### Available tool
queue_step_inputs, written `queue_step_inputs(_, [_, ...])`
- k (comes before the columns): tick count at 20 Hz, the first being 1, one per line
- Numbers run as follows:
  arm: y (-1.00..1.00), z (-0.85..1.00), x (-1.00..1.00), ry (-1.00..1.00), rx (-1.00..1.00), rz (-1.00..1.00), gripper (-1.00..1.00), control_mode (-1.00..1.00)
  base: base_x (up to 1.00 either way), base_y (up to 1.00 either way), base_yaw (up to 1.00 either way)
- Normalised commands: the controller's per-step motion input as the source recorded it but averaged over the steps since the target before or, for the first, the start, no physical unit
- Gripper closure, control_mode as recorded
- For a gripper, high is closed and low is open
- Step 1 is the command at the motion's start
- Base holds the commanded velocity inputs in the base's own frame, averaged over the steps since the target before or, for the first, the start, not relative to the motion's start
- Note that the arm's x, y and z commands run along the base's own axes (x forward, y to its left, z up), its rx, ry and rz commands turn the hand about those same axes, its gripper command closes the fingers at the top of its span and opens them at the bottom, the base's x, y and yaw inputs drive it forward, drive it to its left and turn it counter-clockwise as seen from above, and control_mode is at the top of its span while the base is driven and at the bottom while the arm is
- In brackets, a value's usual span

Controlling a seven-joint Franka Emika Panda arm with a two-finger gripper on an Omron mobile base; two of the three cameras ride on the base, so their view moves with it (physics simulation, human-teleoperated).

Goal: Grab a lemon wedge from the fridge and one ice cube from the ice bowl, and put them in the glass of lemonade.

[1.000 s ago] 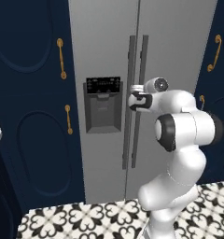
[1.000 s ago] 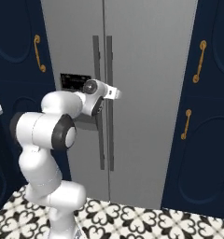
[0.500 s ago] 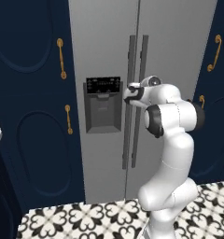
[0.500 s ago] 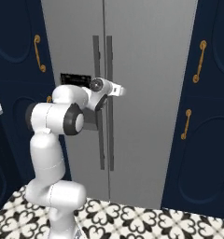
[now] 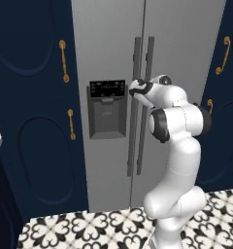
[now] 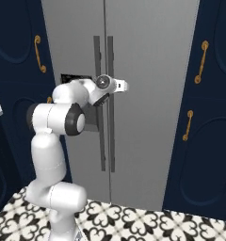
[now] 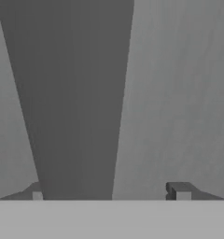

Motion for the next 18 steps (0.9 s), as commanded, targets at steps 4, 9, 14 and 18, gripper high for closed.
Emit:
queue_step_inputs(4, [-0.05,-0.04,0.02,-0.01,0.0,0.01,1.0,-1.0,0.0,0.0,0.0])
queue_step_inputs(9, [-0.21,0.0,-0.81,0.1,0.0,-0.03,1.0,-1.0,0.0,0.0,0.0])
queue_step_inputs(14, [-0.57,0.06,-1.0,0.17,0.0,-0.19,1.0,-1.0,0.0,0.0,0.0])
queue_step_inputs(18, [-0.78,0.09,-1.0,0.18,0.02,-0.24,1.0,-1.0,0.0,0.0,0.0])
